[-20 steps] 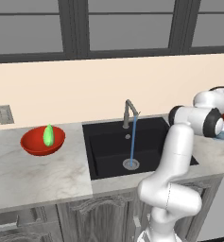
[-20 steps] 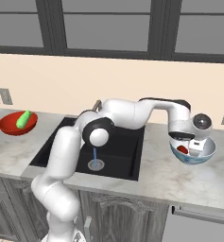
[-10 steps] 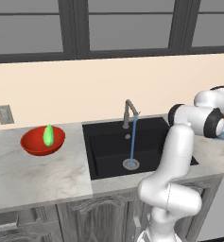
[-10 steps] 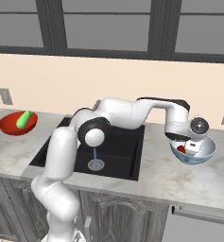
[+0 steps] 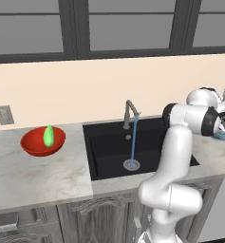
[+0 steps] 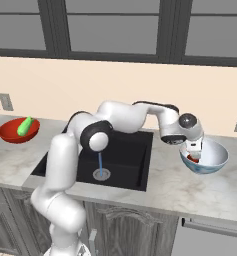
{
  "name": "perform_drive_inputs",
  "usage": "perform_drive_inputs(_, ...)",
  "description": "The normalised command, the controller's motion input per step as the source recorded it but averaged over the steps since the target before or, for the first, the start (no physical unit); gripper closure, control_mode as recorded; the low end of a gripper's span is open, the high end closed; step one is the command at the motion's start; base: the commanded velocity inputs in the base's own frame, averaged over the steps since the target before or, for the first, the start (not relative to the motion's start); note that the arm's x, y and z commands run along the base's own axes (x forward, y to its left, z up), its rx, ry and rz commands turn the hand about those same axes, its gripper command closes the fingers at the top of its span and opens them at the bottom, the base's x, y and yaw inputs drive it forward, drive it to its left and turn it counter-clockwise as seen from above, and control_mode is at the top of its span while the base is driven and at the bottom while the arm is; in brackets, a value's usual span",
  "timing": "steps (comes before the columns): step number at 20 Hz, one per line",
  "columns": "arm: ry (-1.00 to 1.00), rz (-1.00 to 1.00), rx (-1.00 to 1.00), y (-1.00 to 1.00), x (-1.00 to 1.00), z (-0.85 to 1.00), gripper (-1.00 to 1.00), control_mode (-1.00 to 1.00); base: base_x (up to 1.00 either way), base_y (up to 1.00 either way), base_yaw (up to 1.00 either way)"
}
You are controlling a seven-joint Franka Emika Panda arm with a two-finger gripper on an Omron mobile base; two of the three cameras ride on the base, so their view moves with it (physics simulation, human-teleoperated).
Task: Pick the bell peppers from the sink and place them in one bowl. Place the corn in the other bowl. Then turn off the sink faucet.
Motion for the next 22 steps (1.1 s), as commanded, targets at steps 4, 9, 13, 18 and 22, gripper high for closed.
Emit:
perform_drive_inputs(4,0.17,0.16,-0.39,0.13,0.36,-0.51,-1.00,-1.00,0.00,0.00,0.00)
perform_drive_inputs(9,0.27,0.31,-0.31,-0.18,0.19,-0.66,-1.00,-1.00,0.00,0.00,0.00)
perform_drive_inputs(13,0.11,0.42,-0.16,-0.62,0.07,-0.10,-1.00,-1.00,0.00,0.00,0.00)
perform_drive_inputs(18,0.11,0.51,-0.18,-0.61,-0.39,-0.08,-1.00,-1.00,0.00,0.00,0.00)
perform_drive_inputs(22,0.06,0.50,-0.13,-0.56,-0.90,-0.07,-1.00,-1.00,0.00,0.00,0.00)
